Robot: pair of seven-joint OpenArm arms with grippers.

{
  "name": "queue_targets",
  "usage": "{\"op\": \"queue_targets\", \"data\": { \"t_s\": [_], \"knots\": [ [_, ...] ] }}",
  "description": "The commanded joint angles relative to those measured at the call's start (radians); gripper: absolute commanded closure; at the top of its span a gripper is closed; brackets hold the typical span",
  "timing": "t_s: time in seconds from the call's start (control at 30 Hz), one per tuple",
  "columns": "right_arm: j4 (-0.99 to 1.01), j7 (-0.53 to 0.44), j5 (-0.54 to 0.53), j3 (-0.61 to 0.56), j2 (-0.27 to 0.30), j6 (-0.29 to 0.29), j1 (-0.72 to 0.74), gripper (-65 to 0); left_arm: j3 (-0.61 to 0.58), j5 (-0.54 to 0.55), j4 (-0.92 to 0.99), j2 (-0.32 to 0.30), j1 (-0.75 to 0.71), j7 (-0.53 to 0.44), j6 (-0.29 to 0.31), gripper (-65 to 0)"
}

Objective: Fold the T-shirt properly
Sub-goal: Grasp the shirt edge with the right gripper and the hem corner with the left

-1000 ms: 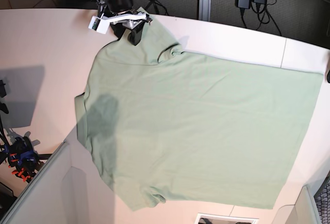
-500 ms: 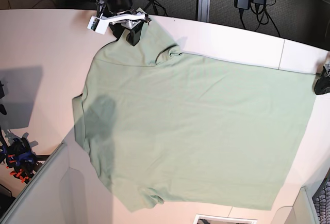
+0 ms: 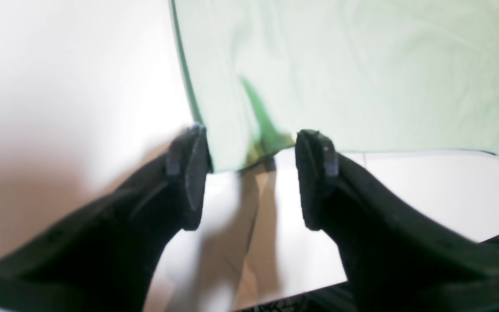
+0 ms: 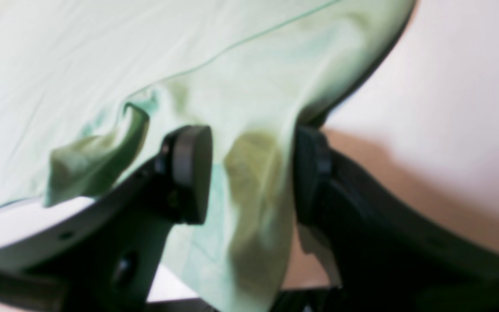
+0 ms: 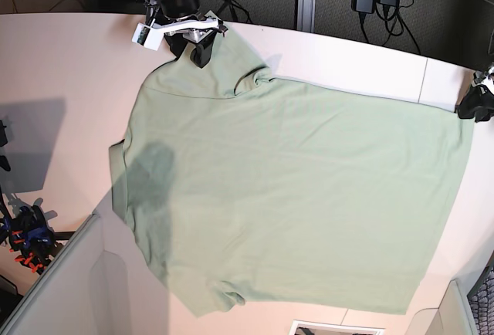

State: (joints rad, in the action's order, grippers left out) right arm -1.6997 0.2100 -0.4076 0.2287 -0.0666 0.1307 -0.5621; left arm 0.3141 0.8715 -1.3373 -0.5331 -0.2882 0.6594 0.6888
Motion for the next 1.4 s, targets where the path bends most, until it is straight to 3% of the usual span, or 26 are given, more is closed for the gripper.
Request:
{"op": "queue_targets", "data": {
  "t_s": [0.0, 0.17, 0.3, 0.37, 0.47, 0.57, 0.7, 0.97, 1.13, 1.37],
  "knots": [
    [0.002, 0.060, 0.000, -0.002, -0.001, -0.015, -0.009, -30.1, -0.002, -0.031, -0.006, -0.010, -0.005, 0.032, -0.005, -36.1],
    [0.002, 0.060, -0.001, -0.002, -0.001, -0.015, -0.006, -28.1, -0.002, -0.030, -0.006, 0.005, -0.005, 0.012, -0.005, -36.1],
    [0.002, 0.060, 0.000, -0.002, -0.001, -0.015, 0.003, -9.0, -0.002, -0.031, -0.006, 0.018, -0.006, -0.062, -0.004, -34.9],
    [0.002, 0.060, 0.000, -0.002, 0.000, -0.015, 0.005, 0.0, -0.002, -0.031, -0.006, 0.019, -0.005, -0.102, -0.004, -27.7],
    [0.002, 0.060, 0.000, -0.002, 0.000, -0.008, 0.005, 0.0, -0.002, -0.031, -0.006, 0.021, -0.002, -0.126, -0.004, -11.0],
    [0.002, 0.060, 0.000, -0.002, 0.000, 0.040, 0.005, 0.0, -0.002, -0.039, -0.006, 0.024, 0.019, -0.125, -0.004, 0.0],
    [0.001, 0.060, 0.000, -0.002, 0.000, 0.074, 0.005, 0.0, 0.009, -0.072, -0.006, 0.023, 0.058, -0.108, 0.000, 0.0],
    [0.000, 0.060, 0.000, -0.002, 0.001, 0.075, 0.005, 0.0, 0.012, -0.055, -0.006, 0.023, 0.085, -0.061, 0.009, 0.0],
    [0.000, 0.061, 0.000, -0.002, 0.002, 0.075, 0.002, 0.0, 0.093, 0.093, -0.015, 0.022, 0.085, 0.069, 0.009, 0.0],
    [-0.076, 0.149, 0.000, 0.034, 0.011, 0.075, -0.001, 0.0, 0.123, 0.190, -0.019, -0.015, 0.063, 0.133, 0.009, 0.0]
  ]
}}
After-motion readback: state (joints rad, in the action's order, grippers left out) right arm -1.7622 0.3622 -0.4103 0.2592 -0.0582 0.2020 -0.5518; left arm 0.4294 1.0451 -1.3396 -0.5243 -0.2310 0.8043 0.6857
